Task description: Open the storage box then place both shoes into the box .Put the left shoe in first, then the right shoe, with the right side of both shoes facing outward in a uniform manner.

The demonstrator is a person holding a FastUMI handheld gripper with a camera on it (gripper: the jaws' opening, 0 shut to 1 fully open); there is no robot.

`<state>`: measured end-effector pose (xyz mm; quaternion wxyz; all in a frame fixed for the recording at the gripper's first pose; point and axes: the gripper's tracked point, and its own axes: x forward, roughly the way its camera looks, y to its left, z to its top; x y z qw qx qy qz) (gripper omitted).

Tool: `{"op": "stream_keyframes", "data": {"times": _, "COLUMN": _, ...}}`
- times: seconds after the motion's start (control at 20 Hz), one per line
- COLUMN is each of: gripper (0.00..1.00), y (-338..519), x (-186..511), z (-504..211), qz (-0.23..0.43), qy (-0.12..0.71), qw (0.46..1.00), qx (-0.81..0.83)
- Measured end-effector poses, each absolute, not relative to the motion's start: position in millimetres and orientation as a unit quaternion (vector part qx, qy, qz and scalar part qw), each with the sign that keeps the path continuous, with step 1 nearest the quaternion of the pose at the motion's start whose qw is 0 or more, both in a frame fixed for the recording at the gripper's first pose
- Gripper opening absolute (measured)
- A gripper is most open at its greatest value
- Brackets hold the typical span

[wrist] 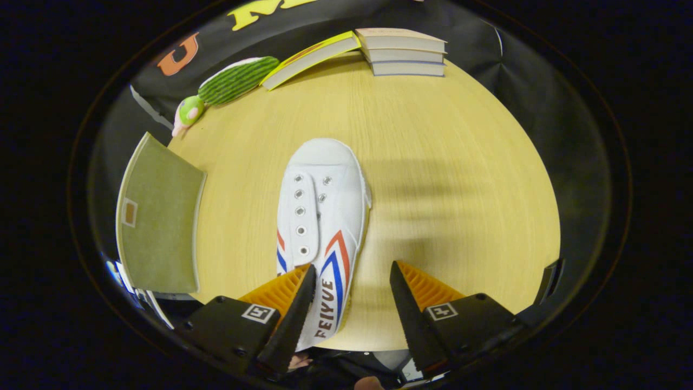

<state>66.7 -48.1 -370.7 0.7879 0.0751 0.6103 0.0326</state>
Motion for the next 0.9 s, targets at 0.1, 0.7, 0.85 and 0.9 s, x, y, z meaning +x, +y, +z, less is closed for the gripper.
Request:
{"op": "stream_keyframes", "data": {"times": 0.1, "gripper": 0.71, "y": -42.0, "x": 68.9, "z": -370.8, "qz": 0.040, "qy": 0.609, "qw": 0.788, "qx": 0.085}}
{"op": "stream_keyframes", "data": {"times": 0.7, "gripper": 0.09, "y": -40.2, "x": 74.1, "z": -368.1, "qz": 0.032, "qy": 0.605, "qw": 0.783, "qx": 0.139}}
{"op": "stream_keyframes", "data": {"times": 0.85, "gripper": 0.07, "y": -36.1, "x": 71.9, "z": -364.1, "qz": 0.030, "qy": 0.603, "qw": 0.778, "qx": 0.174}}
{"op": "stream_keyframes", "data": {"times": 0.9, "gripper": 0.07, "y": -30.5, "x": 70.2, "z": -362.0, "qz": 0.031, "qy": 0.605, "qw": 0.774, "qx": 0.185}}
